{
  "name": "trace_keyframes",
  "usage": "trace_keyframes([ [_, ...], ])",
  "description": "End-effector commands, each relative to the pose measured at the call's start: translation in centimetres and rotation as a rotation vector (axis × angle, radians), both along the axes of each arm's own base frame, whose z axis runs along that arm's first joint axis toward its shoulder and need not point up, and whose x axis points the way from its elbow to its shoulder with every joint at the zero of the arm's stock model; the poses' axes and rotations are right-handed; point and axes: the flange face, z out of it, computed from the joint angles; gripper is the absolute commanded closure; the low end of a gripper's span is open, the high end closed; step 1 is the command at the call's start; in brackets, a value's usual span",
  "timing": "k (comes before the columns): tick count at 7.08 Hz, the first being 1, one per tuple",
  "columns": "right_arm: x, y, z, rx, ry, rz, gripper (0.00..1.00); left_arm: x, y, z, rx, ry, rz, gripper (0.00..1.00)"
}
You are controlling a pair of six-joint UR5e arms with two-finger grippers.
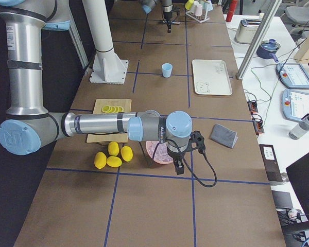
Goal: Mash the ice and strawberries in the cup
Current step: 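Close the left gripper on the strawberry and lift it, then carry the strawberry with the left gripper over the light-blue cup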
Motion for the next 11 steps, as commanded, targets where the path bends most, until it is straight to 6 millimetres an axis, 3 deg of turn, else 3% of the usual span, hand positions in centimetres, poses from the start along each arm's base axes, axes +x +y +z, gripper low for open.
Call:
trace_keyframes([
  [1,0.1,0.4,2.2,-0.04,-0.003,-0.001,0.01,1.8,-1.9,-11.6,-0.053,0.049,-0.061,1.0],
  [2,0.3,0.6,2.6,-0.037,-0.001,0.001,0.01,4.9,-2.8,-18.3,-0.111,0.094,-0.1,1.0],
  [3,0.6,1.3,3.9,-0.016,0.0,0.01,0.01,8.7,-1.6,-23.7,-0.161,0.127,-0.102,1.0],
  [4,1.0,1.3,3.7,0.0,0.0,0.024,0.01,12.8,1.0,-26.5,-0.224,0.171,-0.096,1.0],
  [5,1.3,1.3,3.2,0.009,0.002,0.034,0.01,15.7,1.7,-28.5,-0.184,0.174,-0.133,1.0],
  [6,1.3,1.1,2.7,-0.005,0.003,0.059,0.01,19.0,2.7,-29.4,-0.174,0.163,-0.133,1.0],
  [8,1.4,0.8,2.4,-0.029,0.002,0.089,0.01,24.4,2.9,-31.7,-0.181,0.173,-0.145,1.0],
  [9,1.4,0.9,2.4,-0.03,0.002,0.089,0.01,26.5,2.2,-33.1,-0.168,0.181,-0.162,1.0],
  [11,1.3,0.7,2.3,-0.027,0.004,0.088,0.01,28.4,1.3,-34.4,-0.163,0.192,-0.161,1.0],
])
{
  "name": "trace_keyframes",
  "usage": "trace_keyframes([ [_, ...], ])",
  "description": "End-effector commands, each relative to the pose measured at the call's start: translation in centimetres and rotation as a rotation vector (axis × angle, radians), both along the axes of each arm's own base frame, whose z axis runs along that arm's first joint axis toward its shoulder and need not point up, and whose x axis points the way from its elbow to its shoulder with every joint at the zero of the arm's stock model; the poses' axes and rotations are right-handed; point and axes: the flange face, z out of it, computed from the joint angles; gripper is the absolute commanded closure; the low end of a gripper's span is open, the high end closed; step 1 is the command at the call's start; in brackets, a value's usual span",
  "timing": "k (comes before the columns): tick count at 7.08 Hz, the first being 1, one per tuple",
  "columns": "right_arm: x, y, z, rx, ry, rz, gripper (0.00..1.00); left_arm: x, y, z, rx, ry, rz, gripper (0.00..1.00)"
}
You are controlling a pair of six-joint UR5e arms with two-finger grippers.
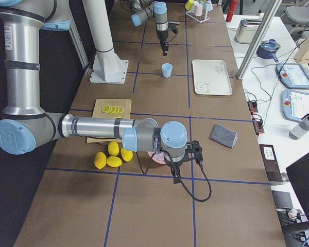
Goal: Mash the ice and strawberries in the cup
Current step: 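Carry the strawberry with the left gripper over the light-blue cup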
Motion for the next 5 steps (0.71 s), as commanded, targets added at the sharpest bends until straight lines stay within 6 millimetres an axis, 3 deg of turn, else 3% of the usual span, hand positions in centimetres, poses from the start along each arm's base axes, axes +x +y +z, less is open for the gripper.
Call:
trace_keyframes([
  [1,0.02,-0.07,-0.07,0.001,0.0,0.001,0.01,2.36,-1.0,-0.42,0.011,0.02,-0.002,1.0],
  [3,0.03,-0.07,-0.06,0.0,0.001,0.002,0.01,2.85,-1.27,-0.3,0.019,0.035,-0.003,0.99],
  [4,-0.04,-0.16,-0.21,-0.003,0.001,0.006,0.01,2.77,-1.35,-0.26,0.022,0.037,-0.004,0.84],
  [5,0.03,-0.15,-0.21,-0.001,0.001,0.006,0.01,2.78,-1.35,-0.07,0.03,0.034,0.002,0.25],
])
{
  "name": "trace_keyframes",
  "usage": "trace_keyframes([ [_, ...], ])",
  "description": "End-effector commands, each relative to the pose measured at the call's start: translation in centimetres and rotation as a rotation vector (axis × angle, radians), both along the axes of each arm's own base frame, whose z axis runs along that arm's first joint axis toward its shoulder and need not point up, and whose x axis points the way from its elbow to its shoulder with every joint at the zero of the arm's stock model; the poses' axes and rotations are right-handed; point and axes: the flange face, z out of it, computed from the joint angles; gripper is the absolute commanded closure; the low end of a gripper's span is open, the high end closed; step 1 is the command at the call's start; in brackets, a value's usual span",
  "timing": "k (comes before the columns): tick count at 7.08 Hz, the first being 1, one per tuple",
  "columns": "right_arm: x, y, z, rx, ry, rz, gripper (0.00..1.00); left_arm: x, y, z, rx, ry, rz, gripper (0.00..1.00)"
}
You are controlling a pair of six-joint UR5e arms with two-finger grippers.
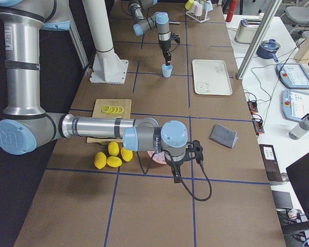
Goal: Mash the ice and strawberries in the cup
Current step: 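Open the left gripper to drop the strawberry into the cup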
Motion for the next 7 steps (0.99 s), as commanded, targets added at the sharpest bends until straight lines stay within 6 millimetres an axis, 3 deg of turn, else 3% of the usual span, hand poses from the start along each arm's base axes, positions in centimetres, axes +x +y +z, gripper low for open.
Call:
trace_keyframes([
  [1,0.0,-0.2,-0.2,0.003,0.0,0.0,0.01,-0.1,-0.2,0.6,0.021,-0.012,0.009,0.0],
  [5,0.0,-0.3,-0.3,0.004,-0.001,0.001,0.01,-1.2,-0.6,-0.2,0.034,0.002,-0.005,0.0],
  [6,0.0,-0.2,-0.2,0.002,0.0,0.001,0.01,-3.3,-1.8,-1.0,0.045,0.014,-0.023,0.0],
  [7,0.0,-0.2,-0.2,0.002,-0.001,0.001,0.01,-6.4,-2.9,0.1,0.048,0.016,0.006,0.0],
])
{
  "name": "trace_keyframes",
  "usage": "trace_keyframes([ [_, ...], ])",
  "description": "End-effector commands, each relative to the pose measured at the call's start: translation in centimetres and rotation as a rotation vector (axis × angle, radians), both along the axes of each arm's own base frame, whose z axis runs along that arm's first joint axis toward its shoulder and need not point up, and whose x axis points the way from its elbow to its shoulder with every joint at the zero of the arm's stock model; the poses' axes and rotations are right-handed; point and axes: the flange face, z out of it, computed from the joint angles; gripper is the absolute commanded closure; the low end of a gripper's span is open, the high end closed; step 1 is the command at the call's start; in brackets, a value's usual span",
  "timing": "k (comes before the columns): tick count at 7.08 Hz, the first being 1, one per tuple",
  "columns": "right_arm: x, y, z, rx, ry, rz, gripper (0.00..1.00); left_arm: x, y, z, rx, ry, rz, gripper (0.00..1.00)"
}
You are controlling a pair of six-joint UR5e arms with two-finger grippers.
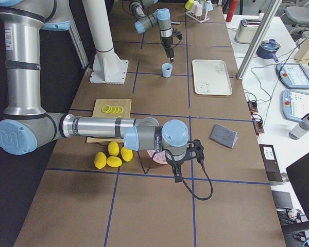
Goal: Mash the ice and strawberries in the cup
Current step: 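Open the left gripper to drop the strawberry into the cup, then withdraw the empty left gripper away from the cup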
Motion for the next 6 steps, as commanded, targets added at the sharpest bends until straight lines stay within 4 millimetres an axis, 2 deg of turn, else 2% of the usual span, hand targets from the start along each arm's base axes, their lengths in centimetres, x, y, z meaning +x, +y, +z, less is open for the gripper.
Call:
trace_keyframes([
  [1,0.0,0.0,0.0,0.002,0.001,-0.001,0.01,-7.6,-3.0,3.9,0.01,-0.01,0.055,0.0],
  [2,0.0,0.1,0.1,-0.001,-0.001,-0.001,0.01,-11.8,-3.9,8.3,0.036,-0.055,0.099,0.0],
  [3,0.0,0.1,0.1,-0.001,-0.001,-0.001,0.01,-15.9,-4.4,10.9,0.059,-0.135,0.141,0.0],
  [4,0.0,0.2,0.4,-0.006,-0.001,-0.002,0.01,-19.8,-3.6,13.2,0.127,-0.224,0.215,0.0],
  [6,0.0,0.2,0.4,-0.006,0.0,-0.002,0.01,-28.6,-3.9,21.6,0.155,-0.297,0.305,0.0],
])
